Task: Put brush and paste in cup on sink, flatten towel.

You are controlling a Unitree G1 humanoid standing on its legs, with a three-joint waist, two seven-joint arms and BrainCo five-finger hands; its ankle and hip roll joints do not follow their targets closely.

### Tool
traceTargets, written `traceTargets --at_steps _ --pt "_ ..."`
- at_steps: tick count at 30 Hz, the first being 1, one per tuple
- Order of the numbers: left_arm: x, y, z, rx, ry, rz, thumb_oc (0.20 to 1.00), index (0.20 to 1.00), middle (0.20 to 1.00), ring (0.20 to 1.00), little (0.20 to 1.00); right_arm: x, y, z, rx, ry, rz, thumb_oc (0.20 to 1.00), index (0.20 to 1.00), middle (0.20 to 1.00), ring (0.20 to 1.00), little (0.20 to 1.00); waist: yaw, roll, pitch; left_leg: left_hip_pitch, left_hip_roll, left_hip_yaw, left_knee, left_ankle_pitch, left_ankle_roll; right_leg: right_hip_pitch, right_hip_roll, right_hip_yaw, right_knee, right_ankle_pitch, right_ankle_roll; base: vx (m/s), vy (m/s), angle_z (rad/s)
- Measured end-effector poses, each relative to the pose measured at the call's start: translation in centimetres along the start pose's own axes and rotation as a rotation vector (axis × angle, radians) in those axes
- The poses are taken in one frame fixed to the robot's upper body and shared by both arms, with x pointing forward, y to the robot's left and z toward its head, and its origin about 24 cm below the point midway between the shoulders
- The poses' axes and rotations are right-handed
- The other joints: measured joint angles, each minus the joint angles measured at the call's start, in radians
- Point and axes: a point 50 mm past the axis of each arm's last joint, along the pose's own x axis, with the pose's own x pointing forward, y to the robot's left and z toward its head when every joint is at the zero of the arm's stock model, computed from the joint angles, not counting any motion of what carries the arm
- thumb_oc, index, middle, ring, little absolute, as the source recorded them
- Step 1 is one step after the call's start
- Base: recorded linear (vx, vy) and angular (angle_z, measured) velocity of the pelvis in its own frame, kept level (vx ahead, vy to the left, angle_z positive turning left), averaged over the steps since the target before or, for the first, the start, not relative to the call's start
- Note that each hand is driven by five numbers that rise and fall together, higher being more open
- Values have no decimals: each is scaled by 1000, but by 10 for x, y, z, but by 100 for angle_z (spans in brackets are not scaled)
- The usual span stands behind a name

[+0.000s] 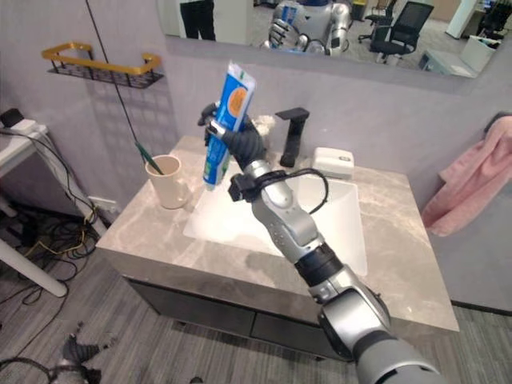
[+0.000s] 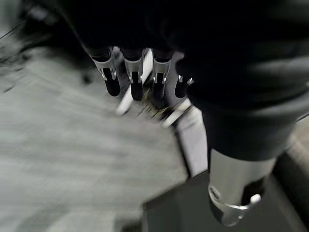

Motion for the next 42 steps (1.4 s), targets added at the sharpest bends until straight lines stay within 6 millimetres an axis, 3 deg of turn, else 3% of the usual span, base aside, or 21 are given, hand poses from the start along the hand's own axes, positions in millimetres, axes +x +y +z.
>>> traceTargets --at_steps 3,7,11,16,24,33,35,38,42 --pt "-8 -31 -22 107 88 -177 1000 1000 1000 1000 1000 7 14 2 35 -20 30 200 200 200 200 200 -12 7 -13 1 -1 1 0 0 0 -1 0 4 0 0 0 4 14 -2" --pt "-16 -57 -42 202 202 -324 1000 1000 1000 1000 1000 19 30 -2 79 -16 48 200 200 200 200 200 -25 14 -31 0 -1 4 0 0 0 -5 0 6 0 0 0 5 6 -1" --pt "-18 -76 -36 308 194 -445 1000 1000 1000 1000 1000 32 55 -4 134 -12 81 200 200 200 200 200 -56 13 -53 -14 0 8 0 0 0 -20 1 11 0 2 -2 10 6 -2" --pt "-10 -71 -30 337 201 -445 1000 1000 1000 1000 1000 33 57 -4 130 -12 69 200 200 200 200 200 -62 -4 -86 -29 0 18 0 3 0 -38 1 16 0 3 -2 43 23 -3" --pt "-14 -64 -46 292 279 -418 1000 1000 1000 1000 1000 36 48 -6 75 -1 18 200 200 200 200 200 -58 -15 -89 -47 0 28 -1 2 0 -54 0 24 0 3 -2 54 23 -2" --pt "-21 -56 -67 276 374 -399 1000 1000 1000 1000 1000 50 37 10 -49 -34 -34 200 200 200 200 200 -45 -38 -69 -73 -2 16 0 2 1 -82 -1 14 0 6 -2 41 22 3" --pt "-21 -55 -68 275 381 -396 1000 1000 1000 1000 1000 58 34 22 -101 -62 -47 200 200 200 200 200 -39 -40 -51 -91 -8 2 0 3 3 -86 -6 -1 0 6 -1 47 49 15" --pt "-10 -50 -55 229 349 -355 1000 1000 1000 1000 1000 70 29 32 -186 -75 -99 200 200 200 200 200 -30 -43 -44 -120 -8 -17 1 7 2 -112 -4 -14 0 5 -1 18 21 16" --pt "-6 -45 -51 231 337 -328 1000 1000 1000 1000 1000 72 28 38 -229 -96 -112 200 200 200 200 200 1 -50 -36 -137 -10 -31 1 9 4 -120 -6 -32 0 5 -2 10 15 12"
